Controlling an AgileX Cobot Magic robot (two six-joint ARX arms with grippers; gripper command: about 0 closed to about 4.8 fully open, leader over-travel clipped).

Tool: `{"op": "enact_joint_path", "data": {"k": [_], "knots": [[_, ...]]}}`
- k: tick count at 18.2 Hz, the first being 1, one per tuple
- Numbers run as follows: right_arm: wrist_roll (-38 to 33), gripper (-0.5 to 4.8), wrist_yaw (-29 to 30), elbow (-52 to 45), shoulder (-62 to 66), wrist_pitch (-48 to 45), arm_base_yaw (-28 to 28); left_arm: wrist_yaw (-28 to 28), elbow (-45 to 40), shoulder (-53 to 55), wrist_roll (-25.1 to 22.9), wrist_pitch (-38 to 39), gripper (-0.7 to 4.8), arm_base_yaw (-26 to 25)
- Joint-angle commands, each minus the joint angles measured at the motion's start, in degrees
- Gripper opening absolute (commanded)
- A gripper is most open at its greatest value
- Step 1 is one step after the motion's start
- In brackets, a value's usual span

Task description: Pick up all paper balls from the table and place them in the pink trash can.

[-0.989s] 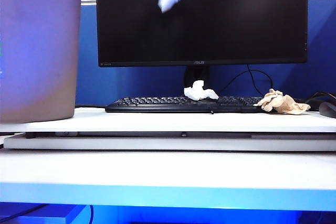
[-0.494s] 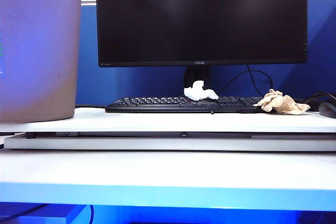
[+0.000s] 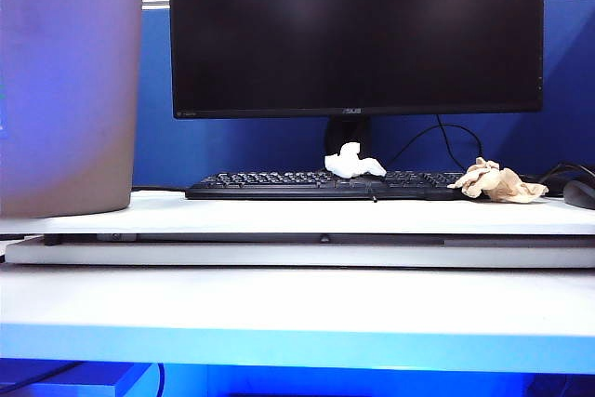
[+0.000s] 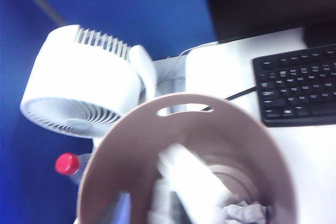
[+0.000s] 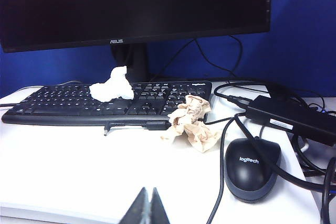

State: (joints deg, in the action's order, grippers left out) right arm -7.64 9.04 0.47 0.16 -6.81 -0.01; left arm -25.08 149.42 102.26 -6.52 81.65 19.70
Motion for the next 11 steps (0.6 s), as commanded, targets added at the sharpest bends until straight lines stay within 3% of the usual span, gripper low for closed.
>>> {"op": "enact_joint_path", "data": {"k": [1,2,3,4,6,7,8,9,11], "knots": [[-0.04,-0.04,0.07,-0.2,-0.09,-1.18,0.02,-0.07,0.22,-0.39,0.37,-0.87,2.19,0.0],[-0.07,-0.04,0.07,-0.2,-0.09,-1.18,0.02,2.16,0.24,-0.39,2.21,-1.68,2.34,0.0],[-0.04,-0.04,0.09,-0.2,-0.09,-1.16,0.02,8.48,0.24,-0.37,3.8,-2.67,2.48,0.0],[-0.04,-0.04,0.07,-0.2,-0.09,-1.16,0.02,19.02,0.22,0.35,4.04,-4.55,2.48,0.02],[-0.04,-0.04,0.07,-0.2,-0.09,-1.18,0.02,47.87,0.0,3.72,6.21,-9.7,2.48,0.57],[-0.04,-0.04,0.07,-0.2,-0.09,-1.2,0.02,52.98,0.0,6.43,7.96,-12.44,2.5,2.67],[-0.07,-0.04,0.11,-0.2,-0.09,-1.18,0.02,53.05,0.0,9.18,8.76,-14.67,3.16,4.15],[-0.07,-0.04,0.11,-0.2,-0.09,-1.18,0.09,51.95,0.0,12.11,8.68,-16.31,4.71,5.97],[-0.04,-0.04,0.04,-0.2,-0.09,-1.18,-0.15,49.18,0.0,18.12,8.17,-20.83,4.79,9.2]]}}
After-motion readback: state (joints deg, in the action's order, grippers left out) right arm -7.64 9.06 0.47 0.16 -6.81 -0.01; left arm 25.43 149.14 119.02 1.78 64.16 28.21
